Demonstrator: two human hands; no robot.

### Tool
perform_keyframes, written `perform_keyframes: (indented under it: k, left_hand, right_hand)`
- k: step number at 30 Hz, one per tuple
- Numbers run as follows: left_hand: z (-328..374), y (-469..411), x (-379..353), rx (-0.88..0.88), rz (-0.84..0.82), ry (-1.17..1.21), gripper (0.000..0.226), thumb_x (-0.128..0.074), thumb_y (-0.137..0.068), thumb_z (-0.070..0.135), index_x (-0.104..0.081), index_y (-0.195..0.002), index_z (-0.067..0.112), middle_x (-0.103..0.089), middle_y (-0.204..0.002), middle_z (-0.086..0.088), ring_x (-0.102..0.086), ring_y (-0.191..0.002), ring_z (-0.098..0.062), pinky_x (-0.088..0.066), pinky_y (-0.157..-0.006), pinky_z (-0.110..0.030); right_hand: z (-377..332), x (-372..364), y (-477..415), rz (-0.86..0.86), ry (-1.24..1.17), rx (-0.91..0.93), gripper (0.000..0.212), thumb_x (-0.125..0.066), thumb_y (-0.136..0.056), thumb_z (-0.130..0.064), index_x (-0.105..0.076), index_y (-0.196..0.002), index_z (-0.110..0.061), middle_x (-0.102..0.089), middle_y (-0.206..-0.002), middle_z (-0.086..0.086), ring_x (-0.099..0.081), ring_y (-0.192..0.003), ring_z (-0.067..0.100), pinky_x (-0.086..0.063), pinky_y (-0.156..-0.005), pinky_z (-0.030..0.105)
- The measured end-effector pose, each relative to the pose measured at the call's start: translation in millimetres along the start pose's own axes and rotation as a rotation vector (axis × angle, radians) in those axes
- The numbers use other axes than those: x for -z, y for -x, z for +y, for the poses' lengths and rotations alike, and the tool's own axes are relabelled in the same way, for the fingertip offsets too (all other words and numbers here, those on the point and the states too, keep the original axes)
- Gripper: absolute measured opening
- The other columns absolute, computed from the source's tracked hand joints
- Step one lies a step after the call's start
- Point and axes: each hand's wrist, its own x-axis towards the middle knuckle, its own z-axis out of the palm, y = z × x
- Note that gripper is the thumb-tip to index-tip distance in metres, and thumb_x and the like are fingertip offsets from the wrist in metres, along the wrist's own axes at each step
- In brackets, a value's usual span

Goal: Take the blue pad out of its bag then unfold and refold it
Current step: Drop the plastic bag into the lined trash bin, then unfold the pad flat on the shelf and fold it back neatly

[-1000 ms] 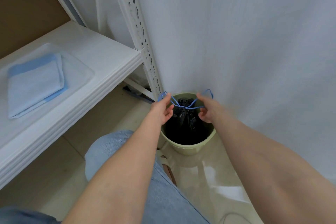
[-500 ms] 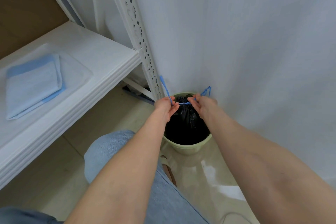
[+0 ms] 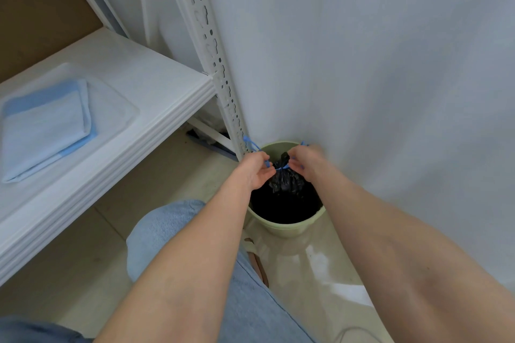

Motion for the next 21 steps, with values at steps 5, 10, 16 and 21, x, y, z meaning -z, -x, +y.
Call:
perform_keyframes:
  k: [5, 10, 16, 21]
  left_hand:
    - [6, 6, -1, 0.004, 0.009, -0.103, 0.044, -0.036, -0.095, -0.005, -0.034, -0.138, -0.002, -0.033, -0.145, -0.019, -0.043, -0.130, -0.031, -0.044, -0.096, -0.037]
    - [23, 22, 9, -0.024, 0.076, -0.227, 0.043, -0.036, -0.093, -0.006, -0.037, -0.135, 0.001, -0.034, -0.142, -0.017, -0.052, -0.110, -0.029, -0.048, -0.089, -0.034]
    - [55, 55, 35, -0.124, 0.111, -0.289, 0.043, -0.043, -0.093, 0.000, -0.039, -0.135, 0.004, -0.037, -0.140, -0.015, -0.045, -0.124, -0.026, -0.048, -0.097, -0.037]
    - [84, 89, 66, -0.243, 0.154, -0.305, 0.043, -0.046, -0.092, 0.001, -0.040, -0.134, 0.005, -0.043, -0.124, -0.011, -0.045, -0.125, -0.027, -0.047, -0.096, -0.036]
  right_hand:
    - [-4, -2, 5, -0.053, 0.171, -0.006, 0.043, -0.055, -0.091, -0.003, -0.045, -0.132, -0.003, -0.048, -0.132, 0.015, -0.050, -0.113, 0.025, -0.048, -0.091, 0.033]
    - [-17, -14, 15, -0.026, 0.245, 0.094, 0.057, -0.065, -0.087, -0.017, -0.036, -0.136, -0.009, -0.046, -0.132, 0.009, -0.047, -0.118, 0.029, -0.047, -0.083, 0.040]
    - [-44, -39, 44, 0.119, 0.622, 0.356, 0.078, -0.069, -0.082, -0.024, -0.025, -0.143, -0.002, -0.038, -0.145, 0.014, -0.042, -0.131, 0.031, -0.041, -0.100, 0.036]
    - [-70, -78, 83, 0.063, 0.739, 0.538, 0.068, -0.059, -0.089, -0.018, -0.026, -0.147, -0.005, -0.033, -0.150, 0.012, -0.041, -0.132, 0.032, -0.039, -0.105, 0.038]
